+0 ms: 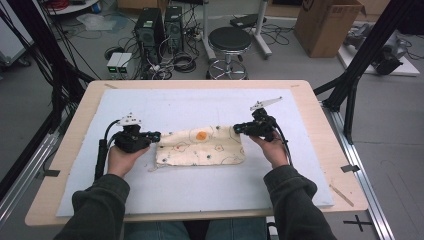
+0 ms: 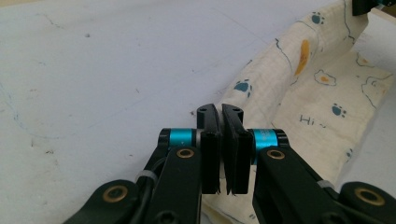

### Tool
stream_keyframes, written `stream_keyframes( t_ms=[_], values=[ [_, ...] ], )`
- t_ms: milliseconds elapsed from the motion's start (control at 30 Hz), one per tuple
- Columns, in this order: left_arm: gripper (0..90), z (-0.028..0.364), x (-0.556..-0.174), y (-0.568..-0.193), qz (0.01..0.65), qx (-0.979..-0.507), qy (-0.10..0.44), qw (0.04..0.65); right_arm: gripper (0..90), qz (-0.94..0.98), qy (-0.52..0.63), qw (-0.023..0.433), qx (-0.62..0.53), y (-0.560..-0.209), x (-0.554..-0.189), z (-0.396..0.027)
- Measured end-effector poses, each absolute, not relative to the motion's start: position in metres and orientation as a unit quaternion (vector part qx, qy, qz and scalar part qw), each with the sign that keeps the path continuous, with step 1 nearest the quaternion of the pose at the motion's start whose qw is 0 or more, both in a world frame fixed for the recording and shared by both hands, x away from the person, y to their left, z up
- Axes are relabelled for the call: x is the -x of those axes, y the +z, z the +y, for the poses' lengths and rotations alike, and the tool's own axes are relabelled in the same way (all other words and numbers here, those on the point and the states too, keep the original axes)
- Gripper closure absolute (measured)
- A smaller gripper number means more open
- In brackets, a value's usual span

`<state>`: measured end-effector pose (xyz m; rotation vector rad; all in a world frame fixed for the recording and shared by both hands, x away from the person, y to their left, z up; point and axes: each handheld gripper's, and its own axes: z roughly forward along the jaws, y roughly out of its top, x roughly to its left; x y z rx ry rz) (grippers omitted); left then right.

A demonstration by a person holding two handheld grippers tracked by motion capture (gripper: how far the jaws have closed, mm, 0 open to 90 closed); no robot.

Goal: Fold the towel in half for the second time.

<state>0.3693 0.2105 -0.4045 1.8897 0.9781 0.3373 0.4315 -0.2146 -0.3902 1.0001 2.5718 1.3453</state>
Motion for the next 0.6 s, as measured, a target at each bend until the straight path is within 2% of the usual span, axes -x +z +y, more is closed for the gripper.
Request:
stream_keyframes(
  t_ms=[267, 600],
  values=[
    [85.6, 0.210, -0.363, -0.402, 0.387, -0.776, 0.146, 0.476, 82.9, 0.841, 0.439, 0.044, -0.315, -0.388, -0.424, -0.216],
    [85.3, 0.210, -0.352, -0.410, 0.370, -0.785, 0.142, 0.476, 83.0, 0.838, 0.441, 0.029, -0.321, -0.405, -0.413, -0.226]
  ],
)
